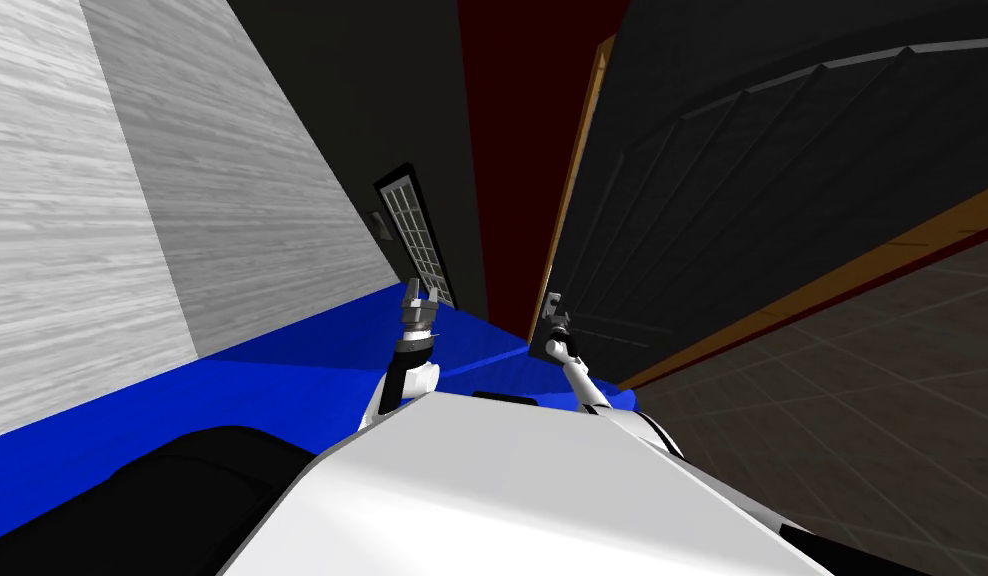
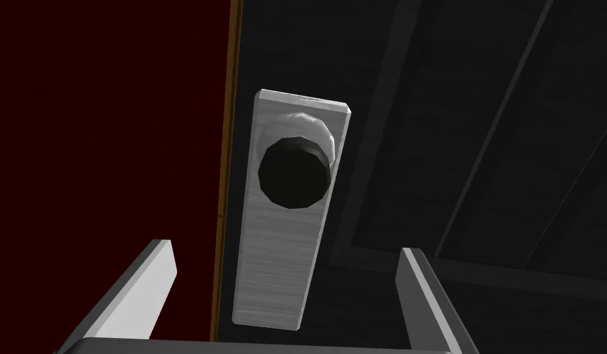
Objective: Pull the door open
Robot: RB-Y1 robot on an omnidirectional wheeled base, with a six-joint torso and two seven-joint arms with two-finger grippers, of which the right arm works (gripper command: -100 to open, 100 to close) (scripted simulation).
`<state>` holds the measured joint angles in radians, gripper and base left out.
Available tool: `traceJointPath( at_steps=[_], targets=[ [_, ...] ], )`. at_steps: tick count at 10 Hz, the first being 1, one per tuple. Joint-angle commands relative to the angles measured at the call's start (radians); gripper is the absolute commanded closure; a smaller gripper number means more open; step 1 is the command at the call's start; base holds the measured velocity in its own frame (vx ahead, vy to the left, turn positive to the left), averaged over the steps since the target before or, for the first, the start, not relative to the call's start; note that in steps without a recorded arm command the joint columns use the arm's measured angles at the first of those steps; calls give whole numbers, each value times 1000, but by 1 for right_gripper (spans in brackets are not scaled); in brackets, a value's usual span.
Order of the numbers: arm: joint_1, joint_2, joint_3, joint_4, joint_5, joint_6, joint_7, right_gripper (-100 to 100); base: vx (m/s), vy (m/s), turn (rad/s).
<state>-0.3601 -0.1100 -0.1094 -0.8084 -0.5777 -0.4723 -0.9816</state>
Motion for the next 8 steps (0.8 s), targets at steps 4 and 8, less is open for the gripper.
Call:
traceJointPath(
  at_steps=[4, 8],
  targets=[
    [-3, 16, 1, -8, -35, 8, -57, -100, -70, -25, 36],
    [22, -56, -7, -3, -50, 9, -120, -100, 126, 13, 106]
  ],
)
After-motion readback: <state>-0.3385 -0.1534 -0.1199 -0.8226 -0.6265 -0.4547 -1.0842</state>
